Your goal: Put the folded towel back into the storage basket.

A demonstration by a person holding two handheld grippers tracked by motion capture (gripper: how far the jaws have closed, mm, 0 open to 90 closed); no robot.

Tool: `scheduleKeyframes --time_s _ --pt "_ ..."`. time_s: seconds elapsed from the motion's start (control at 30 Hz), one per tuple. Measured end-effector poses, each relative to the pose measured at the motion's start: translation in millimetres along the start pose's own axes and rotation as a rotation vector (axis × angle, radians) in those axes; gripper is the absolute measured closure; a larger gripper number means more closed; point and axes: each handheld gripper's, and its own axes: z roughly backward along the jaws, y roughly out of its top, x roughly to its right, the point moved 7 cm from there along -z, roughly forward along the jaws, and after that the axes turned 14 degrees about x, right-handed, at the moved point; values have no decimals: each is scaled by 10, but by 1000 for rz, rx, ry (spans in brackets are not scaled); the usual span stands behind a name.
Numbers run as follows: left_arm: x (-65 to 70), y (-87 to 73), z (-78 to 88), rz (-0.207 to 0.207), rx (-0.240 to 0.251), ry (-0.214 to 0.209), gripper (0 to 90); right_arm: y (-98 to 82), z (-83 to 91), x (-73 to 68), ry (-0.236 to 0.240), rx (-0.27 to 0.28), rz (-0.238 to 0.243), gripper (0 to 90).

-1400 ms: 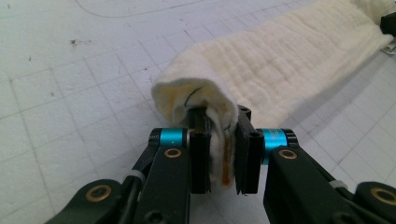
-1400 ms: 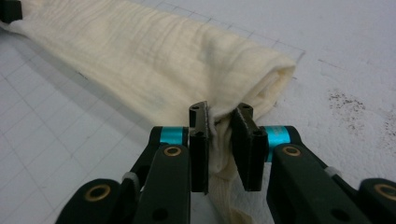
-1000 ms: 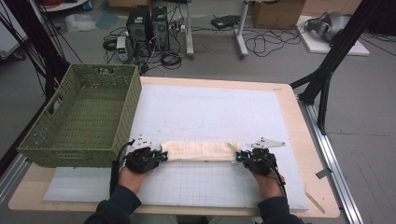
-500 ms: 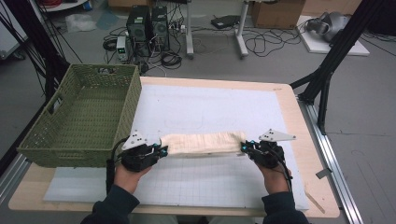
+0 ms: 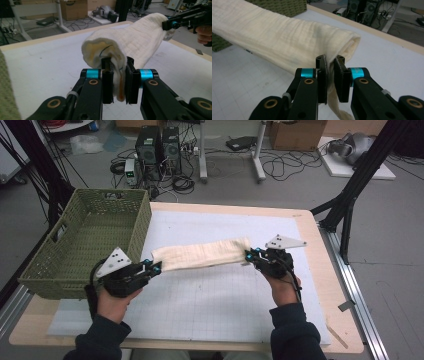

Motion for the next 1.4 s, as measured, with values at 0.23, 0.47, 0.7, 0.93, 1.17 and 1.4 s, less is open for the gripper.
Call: scheduleKeyframes --time_s 0.23,0.47,0.7,0.93,1.17,1.4 --pt "-217 170 275 -7 36 59 795 283 -311 -163 69 46 22 827" --pt "-414 291 521 -16 54 115 796 525 -612 -327 123 56 49 827" --pt "-574 374 754 -23 73 171 796 804 -986 -507 164 64 88 827" --pt "-707 418 956 -25 90 221 795 982 -1344 -662 192 62 111 827" --pt "-814 405 1134 -24 99 282 795 1141 -1698 -851 221 69 143 827" --pt "-871 426 1308 -27 115 320 795 1266 -1957 -1023 245 75 159 827"
